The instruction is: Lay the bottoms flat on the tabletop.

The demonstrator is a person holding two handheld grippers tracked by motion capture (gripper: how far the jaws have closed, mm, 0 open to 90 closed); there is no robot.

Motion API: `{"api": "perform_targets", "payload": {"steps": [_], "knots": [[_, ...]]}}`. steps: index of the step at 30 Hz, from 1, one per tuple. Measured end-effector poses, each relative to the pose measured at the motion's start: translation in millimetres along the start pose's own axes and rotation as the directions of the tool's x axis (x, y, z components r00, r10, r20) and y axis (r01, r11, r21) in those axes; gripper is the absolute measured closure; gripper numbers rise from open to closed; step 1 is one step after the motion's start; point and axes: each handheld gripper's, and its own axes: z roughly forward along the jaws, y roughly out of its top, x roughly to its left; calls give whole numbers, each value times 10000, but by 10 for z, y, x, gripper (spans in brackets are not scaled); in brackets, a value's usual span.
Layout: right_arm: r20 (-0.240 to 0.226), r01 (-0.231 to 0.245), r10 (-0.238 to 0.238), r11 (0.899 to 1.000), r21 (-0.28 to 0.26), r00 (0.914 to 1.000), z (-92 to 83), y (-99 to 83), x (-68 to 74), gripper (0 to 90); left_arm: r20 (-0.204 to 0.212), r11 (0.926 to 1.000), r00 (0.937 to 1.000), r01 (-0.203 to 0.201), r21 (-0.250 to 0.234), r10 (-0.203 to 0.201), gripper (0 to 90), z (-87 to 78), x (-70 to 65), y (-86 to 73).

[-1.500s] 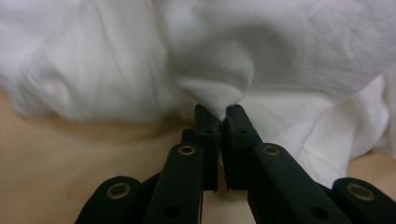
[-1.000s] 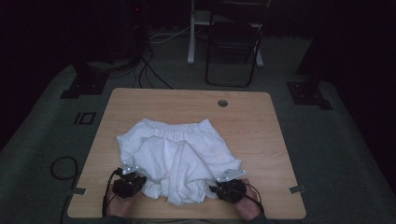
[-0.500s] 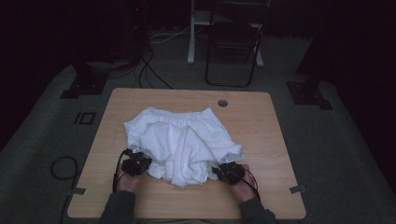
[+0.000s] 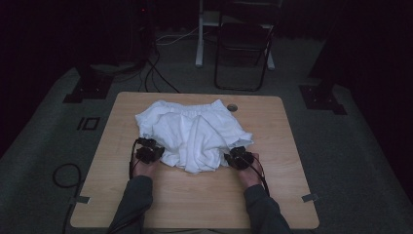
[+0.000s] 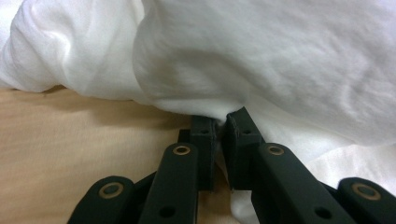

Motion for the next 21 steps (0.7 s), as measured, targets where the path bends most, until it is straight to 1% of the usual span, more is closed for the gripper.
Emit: {"api": "perform_targets", "payload": {"steps": [1,3,5,6,7,8,10,11,12,14,16,17,18,20,21], "knots": [[73,-177,177,9998,-60,9998,32,24,-48,782,-19,10000,10000,24,-4,-24,825,17,-2,19],[96,-321,322,9994,-116,9994,57,43,-84,782,-83,10000,10000,7,37,-7,819,41,-10,54],[133,-326,327,9994,-117,9994,64,50,-95,781,-150,10000,9999,11,55,-10,815,59,-18,78],[116,-357,358,9993,-114,9993,72,59,-110,777,-172,10000,9998,22,51,-21,793,60,-18,79],[98,-360,361,9993,-97,9993,69,61,-109,767,-191,10000,9998,57,66,-55,769,57,-14,76],[98,-360,361,9993,-97,9993,69,61,-109,767,-199,9999,9997,160,45,-159,769,49,-10,69],[88,-297,297,9995,-84,9995,48,61,-98,706,-245,9996,9994,251,90,-249,670,10,-1,49],[62,-265,265,9996,-92,9996,26,61,-89,677,-183,9995,9993,320,-25,-321,621,-63,15,16],[60,-203,204,9997,-162,9998,-32,59,-72,626,-93,9993,9994,326,-156,-327,582,-108,25,-3],[0,-154,154,9995,-292,9999,-103,58,-52,568,131,9981,9990,431,-436,-426,543,-230,45,-49],[-21,-6,5,9990,-448,10000,-204,59,-20,518,241,9965,9987,458,-697,-443,514,-362,50,-79],[-16,24,-25,9987,-516,10000,-240,63,-10,506,311,9952,9988,393,-893,-366,506,-448,44,-85],[-52,39,-43,9975,-702,10000,-301,73,5,490,324,9942,9989,372,-1005,-341,496,-499,33,-86],[-95,20,-30,9949,-1012,10000,-385,95,17,472,388,9905,9992,190,-1365,-139,481,-627,-10,-65],[-87,29,-40,9924,-1231,10000,-436,119,24,464,388,9890,9992,117,-1475,-60,471,-659,-29,-50]]}}
